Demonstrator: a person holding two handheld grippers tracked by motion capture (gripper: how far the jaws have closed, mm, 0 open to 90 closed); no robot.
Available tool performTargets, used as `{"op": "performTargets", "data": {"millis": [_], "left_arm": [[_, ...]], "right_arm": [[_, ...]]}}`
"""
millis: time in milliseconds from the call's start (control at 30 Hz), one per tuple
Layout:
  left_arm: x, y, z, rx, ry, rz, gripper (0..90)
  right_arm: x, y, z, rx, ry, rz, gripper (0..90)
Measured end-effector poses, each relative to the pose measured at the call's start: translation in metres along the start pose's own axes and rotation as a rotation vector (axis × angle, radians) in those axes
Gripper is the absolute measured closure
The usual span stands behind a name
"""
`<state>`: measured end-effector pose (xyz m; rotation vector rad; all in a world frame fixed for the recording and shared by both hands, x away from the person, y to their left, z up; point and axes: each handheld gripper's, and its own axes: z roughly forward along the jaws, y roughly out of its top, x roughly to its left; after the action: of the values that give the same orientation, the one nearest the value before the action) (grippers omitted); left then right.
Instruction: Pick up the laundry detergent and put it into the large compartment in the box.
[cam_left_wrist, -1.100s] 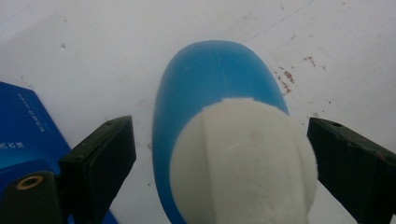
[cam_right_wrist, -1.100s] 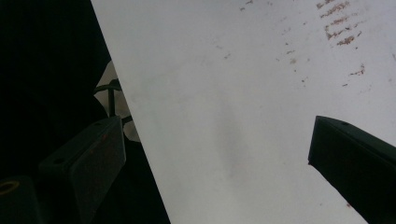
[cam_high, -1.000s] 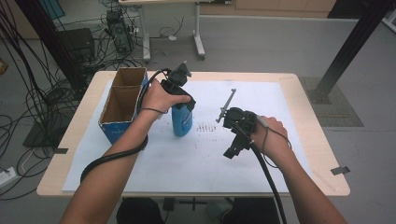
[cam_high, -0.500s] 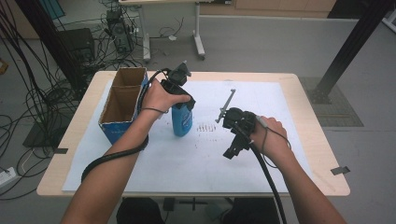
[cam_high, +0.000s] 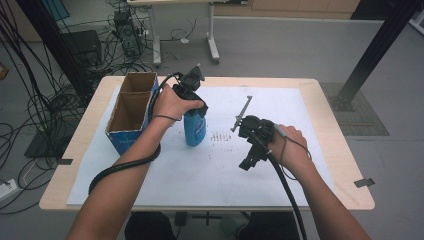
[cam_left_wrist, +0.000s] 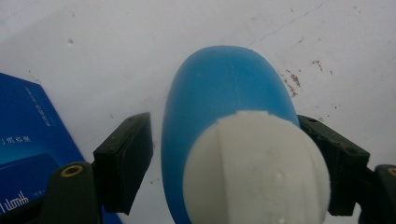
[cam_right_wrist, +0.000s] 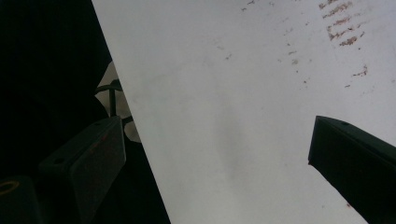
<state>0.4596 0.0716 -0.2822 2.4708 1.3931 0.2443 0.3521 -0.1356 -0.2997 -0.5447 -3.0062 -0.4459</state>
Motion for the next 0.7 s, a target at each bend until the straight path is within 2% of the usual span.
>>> {"op": "performTargets", "data": {"millis": [200, 367, 700], "left_arm": [[-0.0001, -0.0001, 0.0004, 0.011, 0.002, -0.005, 28.1], [-0.0019, 0.0005, -0.0009, 0.009, -0.006, -0.005, 36.0], [-0.0044, 0.0009, -0.0017, 0.020, 0.008, -0.005, 37.3]], "right_arm": [[0.0001, 0.0004, -0.0003, 0.002, -0.004, -0.003, 3.7], [0.0002, 0.0009, 0.0000, 0.003, -0.005, -0.001, 3.7], [0.0006, 0.0012, -0.0006, 0.004, -0.009, -0.003, 3.7]]}}
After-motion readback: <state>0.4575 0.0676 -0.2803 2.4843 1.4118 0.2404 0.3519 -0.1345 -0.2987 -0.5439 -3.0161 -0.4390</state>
